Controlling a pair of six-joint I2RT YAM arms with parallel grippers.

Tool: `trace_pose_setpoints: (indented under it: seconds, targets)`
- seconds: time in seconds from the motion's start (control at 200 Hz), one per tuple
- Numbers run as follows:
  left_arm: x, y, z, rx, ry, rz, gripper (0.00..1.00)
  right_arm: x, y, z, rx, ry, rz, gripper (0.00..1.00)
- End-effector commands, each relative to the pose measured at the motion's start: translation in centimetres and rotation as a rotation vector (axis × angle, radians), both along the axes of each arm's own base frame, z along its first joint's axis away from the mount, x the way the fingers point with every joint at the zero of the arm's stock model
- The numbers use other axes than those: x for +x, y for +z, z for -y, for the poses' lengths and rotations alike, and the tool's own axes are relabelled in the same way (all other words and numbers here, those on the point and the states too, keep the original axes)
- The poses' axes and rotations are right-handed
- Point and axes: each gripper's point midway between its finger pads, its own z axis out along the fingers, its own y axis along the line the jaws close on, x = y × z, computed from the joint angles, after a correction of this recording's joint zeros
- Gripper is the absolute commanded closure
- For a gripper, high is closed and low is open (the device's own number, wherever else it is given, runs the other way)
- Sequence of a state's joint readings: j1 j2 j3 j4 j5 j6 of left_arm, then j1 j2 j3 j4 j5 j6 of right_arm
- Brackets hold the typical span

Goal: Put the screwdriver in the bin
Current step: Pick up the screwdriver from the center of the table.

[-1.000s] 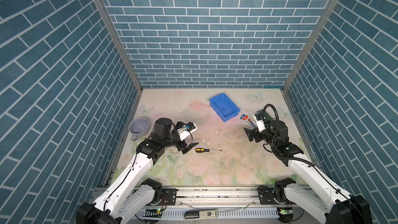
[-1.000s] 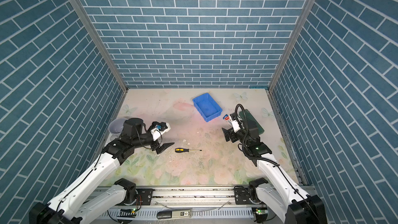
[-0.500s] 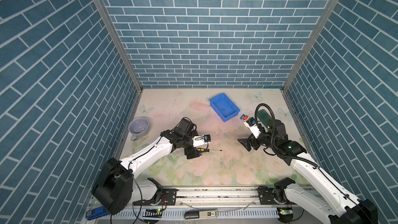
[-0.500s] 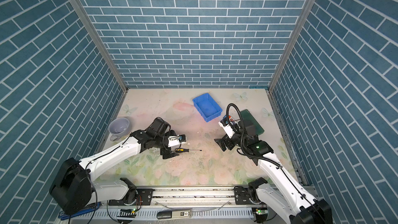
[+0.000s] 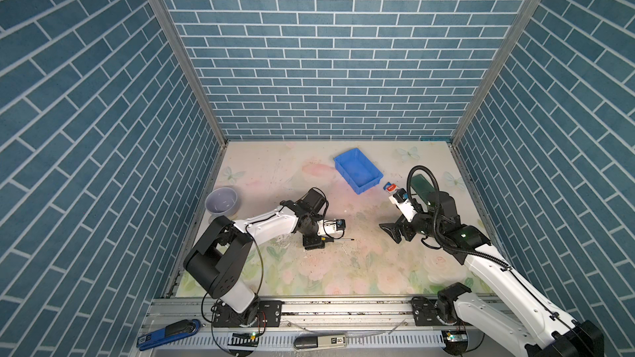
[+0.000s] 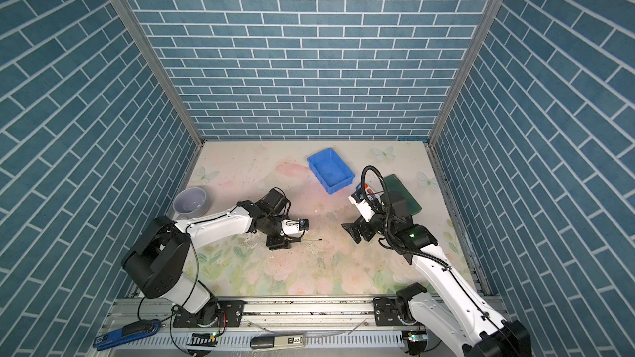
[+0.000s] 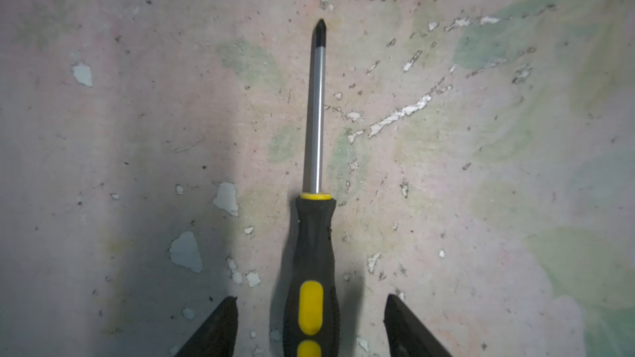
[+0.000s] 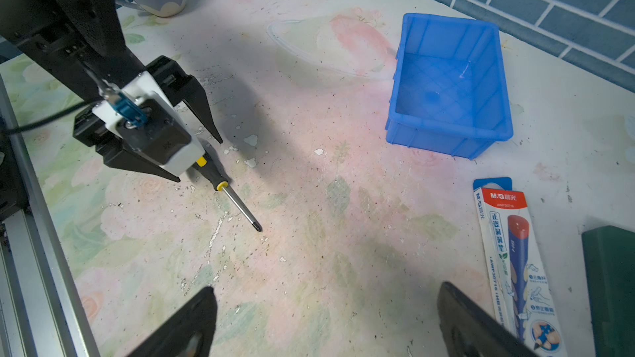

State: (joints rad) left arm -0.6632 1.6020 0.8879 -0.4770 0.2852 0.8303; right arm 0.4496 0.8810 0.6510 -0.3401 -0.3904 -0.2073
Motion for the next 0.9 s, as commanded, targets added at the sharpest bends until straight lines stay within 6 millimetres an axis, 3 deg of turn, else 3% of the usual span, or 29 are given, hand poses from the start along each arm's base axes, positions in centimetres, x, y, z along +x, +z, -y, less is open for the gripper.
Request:
trace_pose_setpoints:
  seconds: [0.0, 0.085, 0.335, 0.66, 0.895]
  targets:
    - [0.0, -0.5, -0.9, 0.075, -0.014, 0.014, 0.35, -0.6, 0.9, -0.2, -0.01, 0.045, 0.03, 0.01]
    - [0.0, -0.9, -1.3, 0.109, -0.012, 0.023, 0.38, -0.6, 0.9, -0.2, -0.011, 0.046, 0.031, 0.01]
    - [-0.4, -1.6, -1.8, 0.153, -0.032, 0.021, 0.62, -0.7, 1.2, 0.0, -0.016, 0.045, 0.041, 0.01]
    - [-1.5, -2.1, -1.4, 0.149, -0.066, 0.006, 0.86, -0.8, 1.1, 0.2, -0.018, 0.036, 0.042, 0.01]
    - [-0.6, -0.5, -0.4, 0.08, -0.018, 0.049, 0.96, -0.6, 1.6, 0.2, 0.012, 0.007, 0.063, 0.01]
